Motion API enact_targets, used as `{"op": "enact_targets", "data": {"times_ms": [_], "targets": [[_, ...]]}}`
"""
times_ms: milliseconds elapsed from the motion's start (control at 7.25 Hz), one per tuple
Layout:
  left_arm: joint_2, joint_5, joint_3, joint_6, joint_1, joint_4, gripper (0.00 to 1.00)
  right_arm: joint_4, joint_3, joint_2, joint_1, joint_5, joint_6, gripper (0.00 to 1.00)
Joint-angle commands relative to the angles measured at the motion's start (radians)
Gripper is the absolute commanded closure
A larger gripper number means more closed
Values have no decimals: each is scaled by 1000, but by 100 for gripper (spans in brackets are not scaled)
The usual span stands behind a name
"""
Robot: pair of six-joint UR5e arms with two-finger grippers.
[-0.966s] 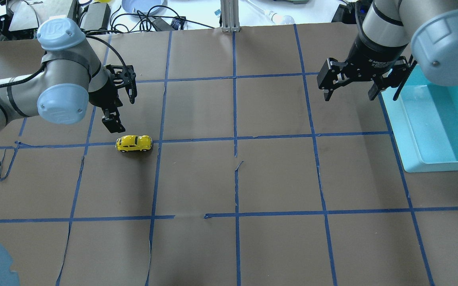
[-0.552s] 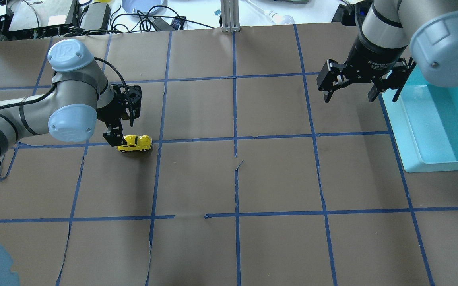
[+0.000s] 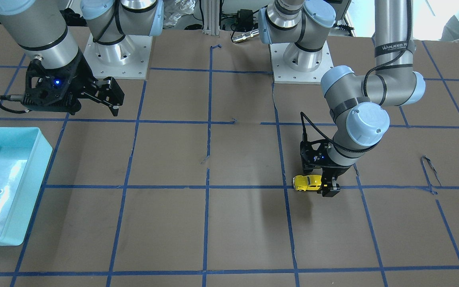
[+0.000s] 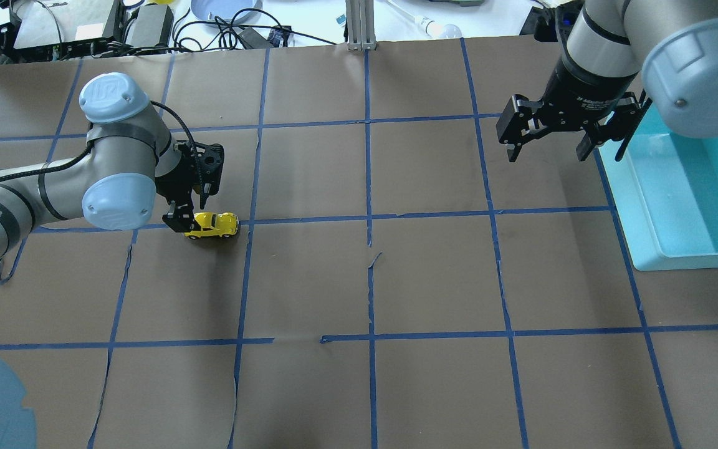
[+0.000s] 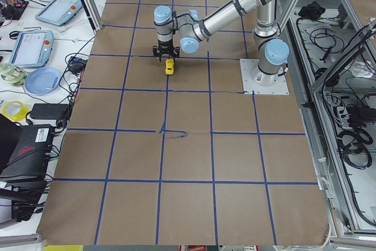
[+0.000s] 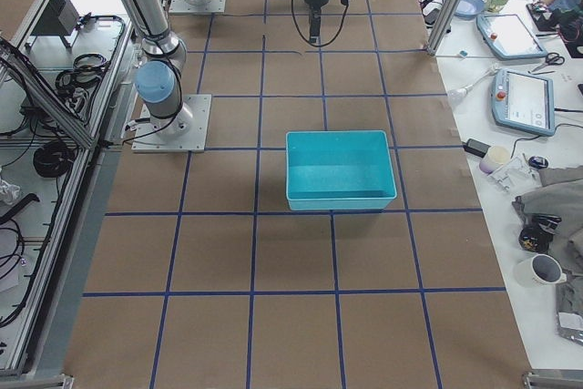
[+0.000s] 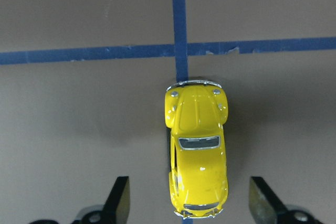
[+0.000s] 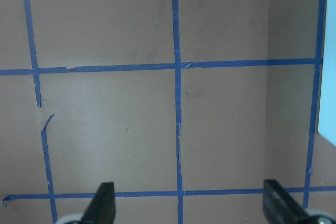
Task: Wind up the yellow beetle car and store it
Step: 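Close the left gripper on the yellow car, pressing it to the table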
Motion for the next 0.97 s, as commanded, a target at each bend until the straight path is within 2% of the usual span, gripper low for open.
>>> {"op": "enact_targets", "data": {"times_ms": [0,138,828], "targets": [[-15,-1,-5,-27,1,34,19,-1,0,0,1,0,-1,0],[-38,0,-5,-27,1,90,21,-1,0,0,1,0,-1,0],[-52,-1,-42,-35,1,94,22,-1,0,0,1,0,-1,0]]}}
